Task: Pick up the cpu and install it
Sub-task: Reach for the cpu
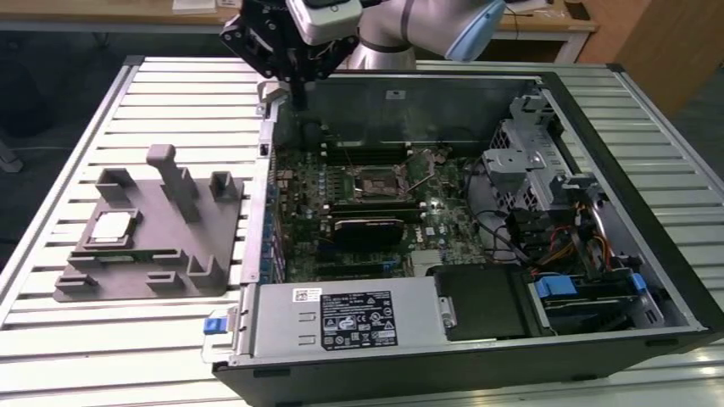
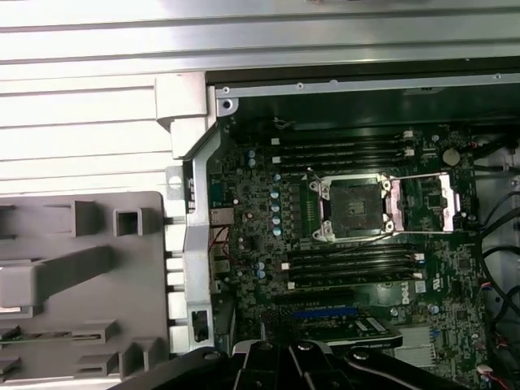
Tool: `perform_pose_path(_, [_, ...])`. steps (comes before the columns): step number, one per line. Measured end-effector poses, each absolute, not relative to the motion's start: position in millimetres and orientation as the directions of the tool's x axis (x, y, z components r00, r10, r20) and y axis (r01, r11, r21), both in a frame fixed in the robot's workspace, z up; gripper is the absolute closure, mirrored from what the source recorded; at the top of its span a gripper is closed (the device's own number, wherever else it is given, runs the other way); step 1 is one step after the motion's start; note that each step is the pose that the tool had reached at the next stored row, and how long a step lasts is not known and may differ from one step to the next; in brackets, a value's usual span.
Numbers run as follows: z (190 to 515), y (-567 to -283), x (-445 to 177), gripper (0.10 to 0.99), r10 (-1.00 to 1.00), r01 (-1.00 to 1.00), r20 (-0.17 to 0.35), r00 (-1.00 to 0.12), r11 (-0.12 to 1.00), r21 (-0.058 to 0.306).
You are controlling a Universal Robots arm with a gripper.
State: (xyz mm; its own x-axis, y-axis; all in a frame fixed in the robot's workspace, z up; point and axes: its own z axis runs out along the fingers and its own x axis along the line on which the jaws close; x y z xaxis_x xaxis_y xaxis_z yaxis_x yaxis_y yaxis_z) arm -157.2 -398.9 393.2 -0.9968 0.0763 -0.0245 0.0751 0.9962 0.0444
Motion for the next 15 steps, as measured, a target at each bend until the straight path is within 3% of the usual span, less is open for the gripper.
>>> perform_pose_path(15, [393, -399, -183, 0.98, 0.077, 0.075, -0.024, -0.997, 0.996, 0.044])
